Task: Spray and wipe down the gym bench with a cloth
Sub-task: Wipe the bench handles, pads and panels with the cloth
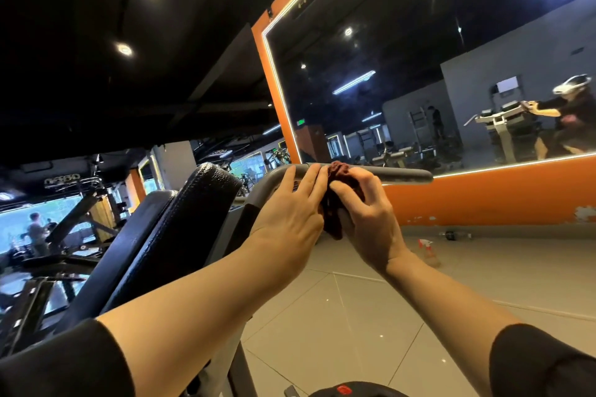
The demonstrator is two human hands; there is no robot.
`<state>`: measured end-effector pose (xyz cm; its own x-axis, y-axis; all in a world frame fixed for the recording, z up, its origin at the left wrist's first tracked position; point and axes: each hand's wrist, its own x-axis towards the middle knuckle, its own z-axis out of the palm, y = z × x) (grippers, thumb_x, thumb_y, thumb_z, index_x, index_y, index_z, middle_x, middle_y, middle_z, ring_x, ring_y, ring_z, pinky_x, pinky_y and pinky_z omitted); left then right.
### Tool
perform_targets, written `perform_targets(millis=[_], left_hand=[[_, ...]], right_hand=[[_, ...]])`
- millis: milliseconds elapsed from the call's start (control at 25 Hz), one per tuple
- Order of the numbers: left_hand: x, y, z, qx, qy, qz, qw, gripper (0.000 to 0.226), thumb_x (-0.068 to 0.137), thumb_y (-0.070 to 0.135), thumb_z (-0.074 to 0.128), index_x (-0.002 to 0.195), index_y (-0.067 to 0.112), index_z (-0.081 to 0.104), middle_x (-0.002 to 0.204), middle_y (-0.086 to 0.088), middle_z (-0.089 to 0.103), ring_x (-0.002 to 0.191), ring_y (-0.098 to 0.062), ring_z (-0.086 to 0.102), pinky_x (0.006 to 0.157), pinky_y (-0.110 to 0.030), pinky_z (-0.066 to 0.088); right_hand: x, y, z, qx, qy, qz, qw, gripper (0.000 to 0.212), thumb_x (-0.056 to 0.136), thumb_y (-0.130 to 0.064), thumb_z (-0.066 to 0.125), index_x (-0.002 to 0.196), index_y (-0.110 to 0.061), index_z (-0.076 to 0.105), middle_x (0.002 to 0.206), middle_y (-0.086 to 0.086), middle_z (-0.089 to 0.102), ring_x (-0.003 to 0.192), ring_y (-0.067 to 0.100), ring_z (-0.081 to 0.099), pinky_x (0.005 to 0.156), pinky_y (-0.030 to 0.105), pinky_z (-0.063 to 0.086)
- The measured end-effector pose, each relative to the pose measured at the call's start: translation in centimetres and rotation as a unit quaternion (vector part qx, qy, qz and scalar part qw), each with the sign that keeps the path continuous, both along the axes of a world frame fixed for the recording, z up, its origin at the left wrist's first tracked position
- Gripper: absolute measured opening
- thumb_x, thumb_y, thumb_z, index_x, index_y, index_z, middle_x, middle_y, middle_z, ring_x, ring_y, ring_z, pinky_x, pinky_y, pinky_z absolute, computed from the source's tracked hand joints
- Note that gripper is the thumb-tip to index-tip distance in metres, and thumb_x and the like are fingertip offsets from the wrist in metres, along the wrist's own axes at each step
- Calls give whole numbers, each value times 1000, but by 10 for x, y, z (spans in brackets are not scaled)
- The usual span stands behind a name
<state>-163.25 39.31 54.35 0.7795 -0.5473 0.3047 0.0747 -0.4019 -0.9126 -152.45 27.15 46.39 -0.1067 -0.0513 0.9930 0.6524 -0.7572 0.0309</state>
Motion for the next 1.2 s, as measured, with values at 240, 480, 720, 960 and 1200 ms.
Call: perform_targets(millis=[240,480,720,960,1200], left_hand=[[-7,-2,0,9,-4,38,999,49,102,29,37,149,16,30,154,-25,-25,144,-40,-19,118,-52,-2],[-4,-6,-3,34,-15,80,996,56,102,32,36,153,17,19,151,-24,-32,140,-40,-28,115,-54,-11],[21,-30,-6,-30,9,35,999,56,99,31,41,152,22,24,154,-19,-30,142,-33,-28,117,-53,-10],[43,-35,-19,-84,8,-19,996,56,92,25,48,147,26,36,149,-14,-40,132,-31,-42,107,-62,-24],[64,-32,-28,-97,-16,-57,993,43,90,28,49,134,26,52,141,-12,-49,126,-28,-51,101,-65,-29]], right_hand=[[11,-33,-15,75,79,-5,994,20,76,3,68,96,3,66,101,22,59,81,36,59,66,46,58],[12,-20,-4,-93,47,-30,994,33,80,-12,70,110,0,64,120,22,56,93,33,57,74,42,59],[21,-26,-11,-7,11,-4,1000,26,84,-9,64,108,1,65,112,22,59,85,34,58,72,40,59],[44,-30,-13,-2,17,-17,1000,24,86,-9,63,107,1,66,112,22,59,83,33,58,68,42,58],[74,-53,-34,103,54,-30,993,18,83,-8,55,98,-1,62,115,21,55,89,36,57,65,47,57]])
